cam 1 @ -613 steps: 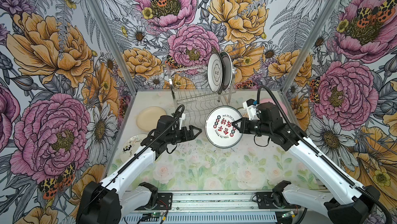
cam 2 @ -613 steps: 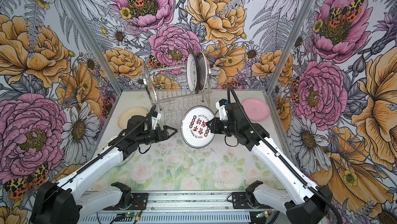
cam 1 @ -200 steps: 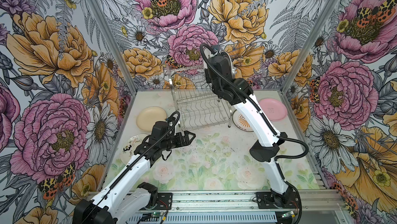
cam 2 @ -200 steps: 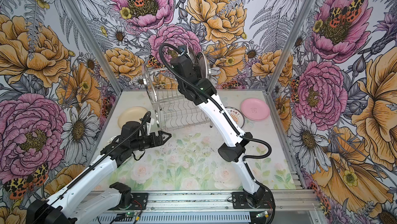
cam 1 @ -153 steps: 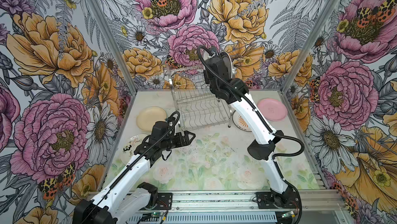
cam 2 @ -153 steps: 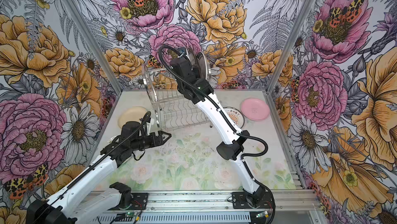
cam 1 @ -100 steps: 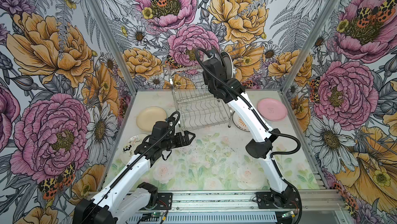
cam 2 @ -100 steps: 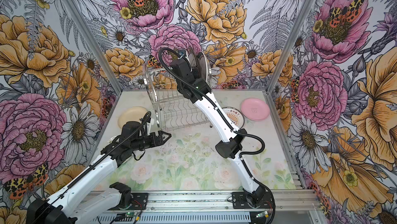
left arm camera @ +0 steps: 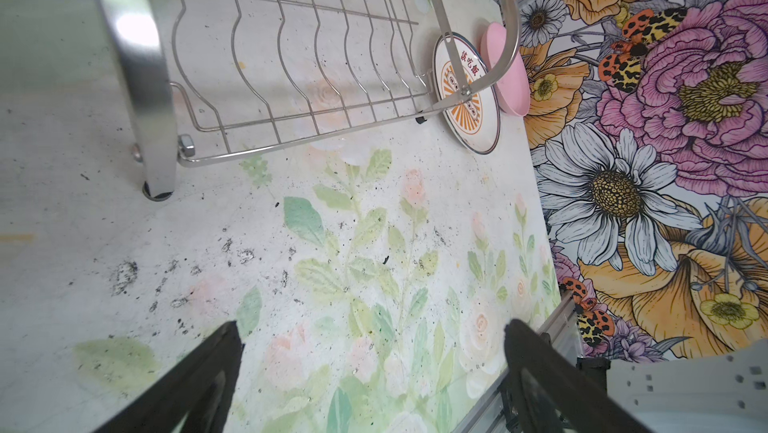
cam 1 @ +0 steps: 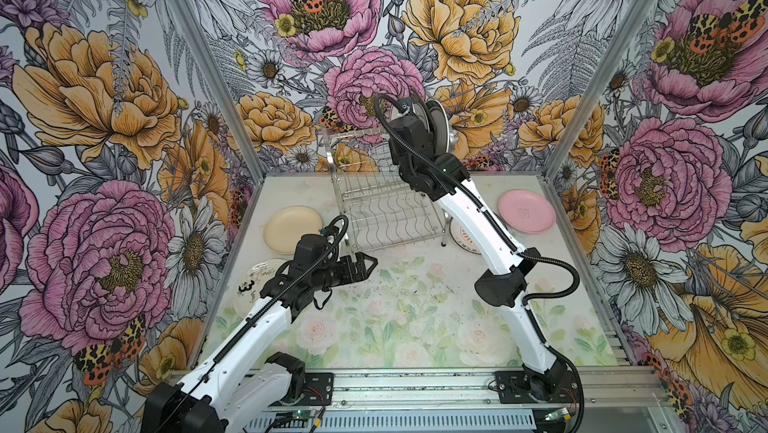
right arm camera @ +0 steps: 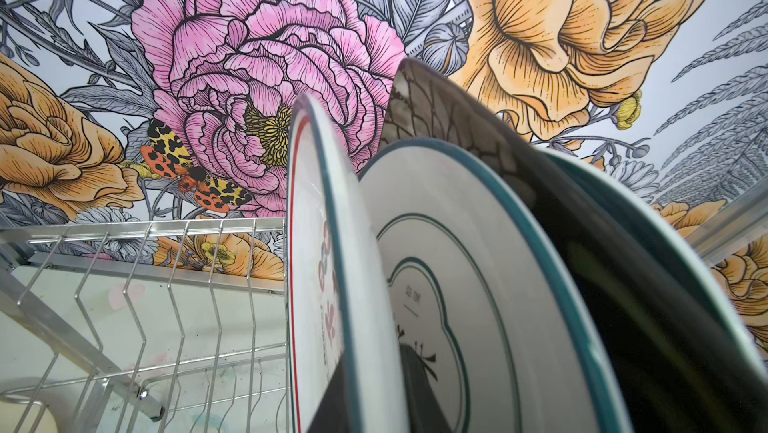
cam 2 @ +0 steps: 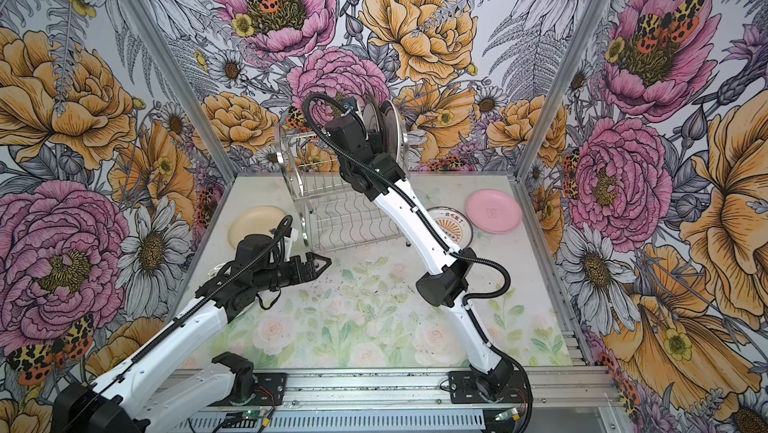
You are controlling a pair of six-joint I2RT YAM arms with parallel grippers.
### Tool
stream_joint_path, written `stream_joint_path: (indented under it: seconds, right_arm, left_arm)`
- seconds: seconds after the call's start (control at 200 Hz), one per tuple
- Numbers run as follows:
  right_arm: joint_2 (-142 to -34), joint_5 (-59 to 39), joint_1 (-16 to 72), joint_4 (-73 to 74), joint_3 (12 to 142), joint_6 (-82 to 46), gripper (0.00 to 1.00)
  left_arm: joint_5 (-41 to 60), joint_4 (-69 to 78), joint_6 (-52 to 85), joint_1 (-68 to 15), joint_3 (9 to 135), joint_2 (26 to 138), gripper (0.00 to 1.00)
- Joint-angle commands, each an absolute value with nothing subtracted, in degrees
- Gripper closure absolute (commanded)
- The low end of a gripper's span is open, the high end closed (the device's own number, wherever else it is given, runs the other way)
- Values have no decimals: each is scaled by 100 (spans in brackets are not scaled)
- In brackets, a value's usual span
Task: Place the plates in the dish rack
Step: 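Lower the red-text plate into the rack slot in front of the standing plates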
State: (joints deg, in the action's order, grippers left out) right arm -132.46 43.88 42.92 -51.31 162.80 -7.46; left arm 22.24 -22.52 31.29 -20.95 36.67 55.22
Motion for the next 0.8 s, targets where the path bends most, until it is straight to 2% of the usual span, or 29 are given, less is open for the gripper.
stream_joint_path:
  seconds: [0.0,0.335,0.796]
  right_arm:
    - [-13004,4381,4298,-5027,16240,-737,78]
    - [-12776,4418,4424,-5028,16190,-606,69]
    - [-12197,4456,4745,-5028,15606,-673,41]
  left_arm:
    - [2124,-2194,3019,-2021,3699,5559,1]
    - [2073,-2161,3030,-2021,3718,5580,1]
    - [2011,-2154,3066,-2029,3735,5556,1]
